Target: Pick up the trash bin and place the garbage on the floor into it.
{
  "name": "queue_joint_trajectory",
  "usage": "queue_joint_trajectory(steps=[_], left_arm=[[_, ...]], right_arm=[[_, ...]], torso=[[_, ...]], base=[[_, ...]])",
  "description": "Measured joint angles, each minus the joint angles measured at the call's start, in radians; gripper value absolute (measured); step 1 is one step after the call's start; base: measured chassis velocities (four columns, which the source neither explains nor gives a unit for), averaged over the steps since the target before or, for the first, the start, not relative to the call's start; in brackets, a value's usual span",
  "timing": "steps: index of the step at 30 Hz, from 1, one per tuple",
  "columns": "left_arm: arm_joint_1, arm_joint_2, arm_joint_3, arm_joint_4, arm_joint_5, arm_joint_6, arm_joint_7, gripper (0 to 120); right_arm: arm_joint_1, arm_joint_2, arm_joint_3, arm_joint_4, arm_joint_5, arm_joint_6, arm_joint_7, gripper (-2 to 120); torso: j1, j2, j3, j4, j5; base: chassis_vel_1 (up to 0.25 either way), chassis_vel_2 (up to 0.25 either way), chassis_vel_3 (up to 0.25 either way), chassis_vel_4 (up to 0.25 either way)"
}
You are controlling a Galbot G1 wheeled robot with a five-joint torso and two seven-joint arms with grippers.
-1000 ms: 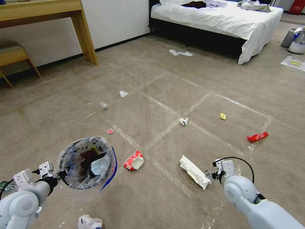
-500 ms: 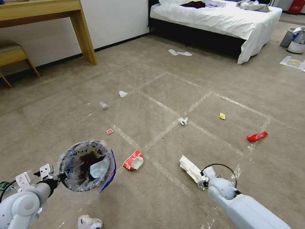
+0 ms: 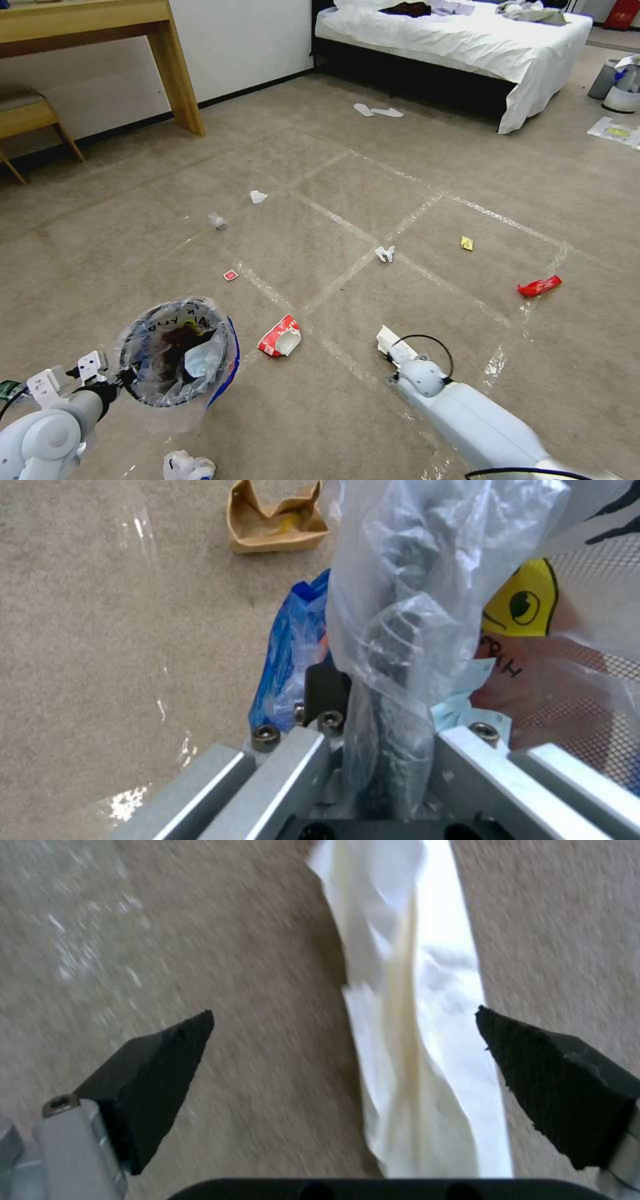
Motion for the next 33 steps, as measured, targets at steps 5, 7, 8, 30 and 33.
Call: queue_joint_trajectory(steps=[5,7,8,30,33], left_arm=[[-0.003,0.000,0.002,0.015,0.000,-0.002,0.006,0],[-0.005,-0.001,0.004,0.021,0.002,-0.004,0.010,0],[-0.005,-0.001,0.005,0.024,0.003,-0.005,0.011,0],[0.004,-0.016,0.001,0.017,0.007,-0.013,0.019,0],[0.003,-0.019,0.004,0.015,0.010,-0.014,0.019,0]], right_arm=[[0.023,0.044,0.020,-0.077,-0.053,0.028,-0.013,100],[0.029,0.049,0.027,-0.094,-0.066,0.037,-0.015,100],[0.031,0.049,0.029,-0.100,-0.071,0.041,-0.016,100],[0.063,0.112,0.102,-0.290,-0.211,0.111,-0.027,85],[0.060,0.113,0.107,-0.298,-0.214,0.116,-0.028,76]], torso=[[0.000,0.000,0.000,-0.0002,0.0000],[0.000,0.000,0.000,-0.0002,-0.0001],[0.000,0.000,0.000,-0.0003,0.0000],[0.000,0.000,0.000,-0.0003,0.0002],[0.000,0.000,0.000,-0.0002,0.0002]], base=[[0.000,0.000,0.000,0.000],[0.000,0.000,0.000,0.000],[0.000,0.000,0.000,0.000],[0.000,0.000,0.000,0.000],[0.000,0.000,0.000,0.000]])
